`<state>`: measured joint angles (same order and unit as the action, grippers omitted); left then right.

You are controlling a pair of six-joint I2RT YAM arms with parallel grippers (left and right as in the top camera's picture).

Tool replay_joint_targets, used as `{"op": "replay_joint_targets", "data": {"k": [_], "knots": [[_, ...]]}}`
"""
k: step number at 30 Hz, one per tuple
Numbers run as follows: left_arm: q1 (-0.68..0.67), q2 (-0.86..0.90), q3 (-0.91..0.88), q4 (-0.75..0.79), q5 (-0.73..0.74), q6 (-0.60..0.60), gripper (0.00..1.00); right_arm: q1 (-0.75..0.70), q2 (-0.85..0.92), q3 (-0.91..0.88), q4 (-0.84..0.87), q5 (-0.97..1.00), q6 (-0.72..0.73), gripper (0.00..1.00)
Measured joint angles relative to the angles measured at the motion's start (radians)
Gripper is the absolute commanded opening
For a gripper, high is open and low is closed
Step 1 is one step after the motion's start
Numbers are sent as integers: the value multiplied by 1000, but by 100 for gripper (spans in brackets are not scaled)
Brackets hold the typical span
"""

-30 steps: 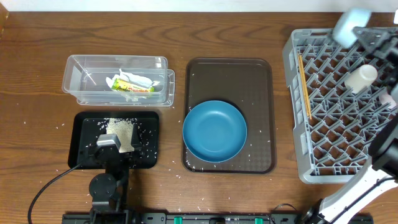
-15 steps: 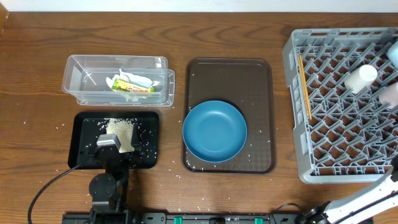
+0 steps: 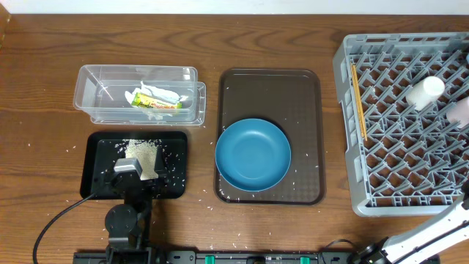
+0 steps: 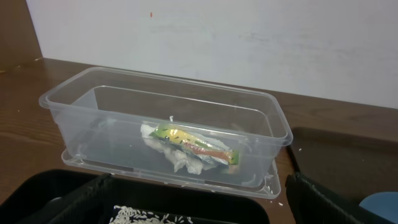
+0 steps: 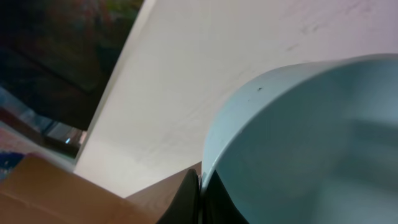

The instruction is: Sort waste into correct bins and load items into the dishwasher rack

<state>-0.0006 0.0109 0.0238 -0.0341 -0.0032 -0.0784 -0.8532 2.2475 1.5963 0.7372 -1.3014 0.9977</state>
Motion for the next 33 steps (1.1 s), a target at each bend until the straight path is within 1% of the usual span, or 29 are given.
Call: {"op": "replay_joint_targets", "data": {"k": [10, 15, 20, 22, 24, 26, 28, 33], "knots": [[0, 0, 0, 0, 0, 0, 89, 69, 172, 182, -1, 23, -14, 1], [0, 0, 0, 0, 0, 0, 89, 96, 185, 195, -27, 23, -14, 1], [0, 0, 0, 0, 0, 0, 89, 92, 185, 201, -99, 14, -14, 6], [0, 0, 0, 0, 0, 0, 89, 76, 185, 202, -110, 0, -14, 7], [0, 0, 0, 0, 0, 0, 89, 57, 185, 202, -111, -17, -14, 8], [0, 0, 0, 0, 0, 0, 89, 30, 185, 202, -112, -35, -8, 15], [0, 0, 0, 0, 0, 0, 89, 9, 185, 203, -109, -48, 11, 18], [0, 0, 0, 0, 0, 0, 89, -42, 185, 240, -96, -79, 65, 20]]}}
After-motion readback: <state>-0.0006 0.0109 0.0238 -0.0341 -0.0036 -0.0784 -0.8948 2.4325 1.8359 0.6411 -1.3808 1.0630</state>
